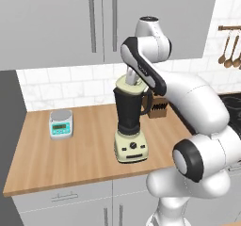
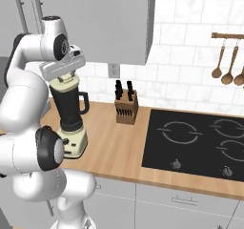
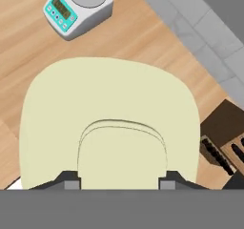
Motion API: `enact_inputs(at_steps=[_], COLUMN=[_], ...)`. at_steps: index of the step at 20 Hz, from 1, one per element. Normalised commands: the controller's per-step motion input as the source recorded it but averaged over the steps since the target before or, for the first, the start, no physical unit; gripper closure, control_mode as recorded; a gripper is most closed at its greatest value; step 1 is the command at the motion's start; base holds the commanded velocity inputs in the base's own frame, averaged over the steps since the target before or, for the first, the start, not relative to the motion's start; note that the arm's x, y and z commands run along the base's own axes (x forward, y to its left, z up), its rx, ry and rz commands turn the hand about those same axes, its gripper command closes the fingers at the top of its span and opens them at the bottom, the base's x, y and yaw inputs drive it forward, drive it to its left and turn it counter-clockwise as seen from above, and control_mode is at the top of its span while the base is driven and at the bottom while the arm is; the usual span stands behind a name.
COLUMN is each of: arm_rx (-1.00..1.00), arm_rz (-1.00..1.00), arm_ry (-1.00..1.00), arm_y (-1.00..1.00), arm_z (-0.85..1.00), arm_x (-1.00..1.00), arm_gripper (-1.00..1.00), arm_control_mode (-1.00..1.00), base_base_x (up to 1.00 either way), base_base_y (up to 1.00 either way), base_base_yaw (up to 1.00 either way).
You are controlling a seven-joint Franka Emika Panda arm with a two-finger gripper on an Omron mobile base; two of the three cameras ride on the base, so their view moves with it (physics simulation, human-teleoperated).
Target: Close the lid blender by securely placing the lid on top.
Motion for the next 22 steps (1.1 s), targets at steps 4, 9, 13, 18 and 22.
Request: enact_inputs(at_steps=[4, 9, 13, 18, 22], arm_rx=[0.0, 0.0, 0.0, 0.0, 0.0], arm_rz=[0.0, 0.0, 0.0, 0.0, 0.06], arm_ry=[0.22, 0.12, -0.01, -0.07, -0.03], arm_y=[0.0, 0.0, 0.01, 0.05, 0.03], arm_z=[-0.03, -0.1, -0.05, 0.03, 0.0], arm_x=[-0.11, -0.11, 0.0, 0.08, 0.01], arm_gripper=[1.0, 1.0, 1.0, 1.0, 1.0], arm_control_mode=[-1.0, -1.0, -1.0, -1.0, -1.0], base_base_x=[0.0, 0.0, 0.0, 0.0, 0.0], base_base_y=[0.0, 0.0, 0.0, 0.0, 0.0], base_base_yaw=[0.0, 0.0, 0.0, 0.0, 0.0])
